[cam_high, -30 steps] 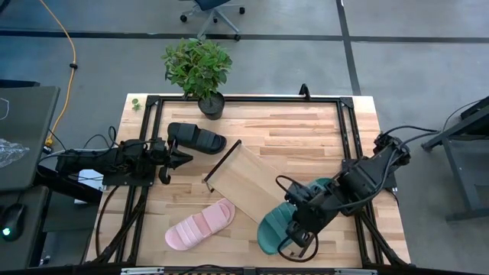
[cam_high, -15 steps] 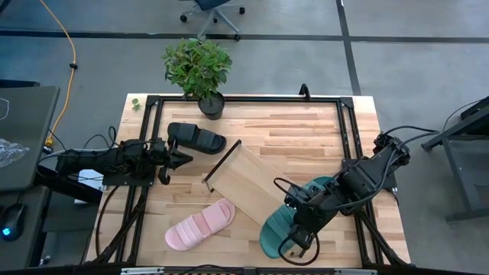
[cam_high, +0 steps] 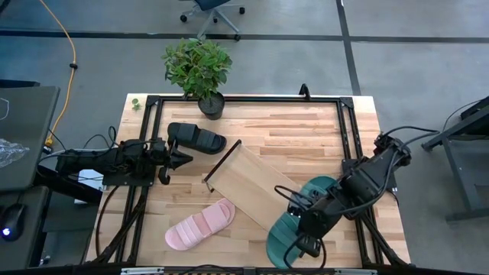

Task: Pick and place slides into the shelf
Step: Put the green pair of slides on the shelf

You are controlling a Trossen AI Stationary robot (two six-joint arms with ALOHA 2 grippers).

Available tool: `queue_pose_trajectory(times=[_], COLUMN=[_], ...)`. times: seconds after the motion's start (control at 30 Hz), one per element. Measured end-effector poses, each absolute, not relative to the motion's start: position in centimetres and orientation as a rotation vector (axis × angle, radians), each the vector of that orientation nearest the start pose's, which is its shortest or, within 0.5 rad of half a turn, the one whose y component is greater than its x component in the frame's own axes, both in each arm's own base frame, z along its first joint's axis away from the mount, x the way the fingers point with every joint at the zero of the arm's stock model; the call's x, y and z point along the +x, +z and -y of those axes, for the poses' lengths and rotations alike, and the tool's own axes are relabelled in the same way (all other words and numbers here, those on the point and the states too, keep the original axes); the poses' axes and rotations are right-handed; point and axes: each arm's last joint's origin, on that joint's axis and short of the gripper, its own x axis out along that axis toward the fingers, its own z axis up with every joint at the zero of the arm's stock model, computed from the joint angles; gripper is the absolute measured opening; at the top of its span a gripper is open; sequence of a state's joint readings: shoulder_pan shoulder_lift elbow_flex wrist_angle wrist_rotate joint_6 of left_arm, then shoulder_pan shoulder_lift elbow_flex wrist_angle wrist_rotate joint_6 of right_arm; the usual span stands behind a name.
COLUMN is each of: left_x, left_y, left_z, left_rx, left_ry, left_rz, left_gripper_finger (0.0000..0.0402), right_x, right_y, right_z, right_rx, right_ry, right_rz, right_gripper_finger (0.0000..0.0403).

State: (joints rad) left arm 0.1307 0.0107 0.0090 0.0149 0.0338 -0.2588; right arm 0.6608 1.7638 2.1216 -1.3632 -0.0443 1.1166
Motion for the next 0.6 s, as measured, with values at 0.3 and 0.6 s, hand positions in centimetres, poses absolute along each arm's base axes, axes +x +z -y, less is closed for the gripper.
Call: queue_pose_trajectory(times=[0.3,0.6], left_x=[9.71,9.71], left_y=[16.72,16.72], left_z=[-1.18,-1.18], left_rx=[-0.269,-0.269], left_ry=[0.095,0.095], left_rz=[0.026,0.026], left_gripper_finger=[0.0010,0.0010], right_x=[26.22,26.81], right_y=[42.54,42.02], right_z=[-20.74,-21.27], right_rx=[0.664,0.647], right_ry=[0.045,0.066], right_rz=[-1.130,-1.133], right_gripper_finger=[0.0000,0.0000])
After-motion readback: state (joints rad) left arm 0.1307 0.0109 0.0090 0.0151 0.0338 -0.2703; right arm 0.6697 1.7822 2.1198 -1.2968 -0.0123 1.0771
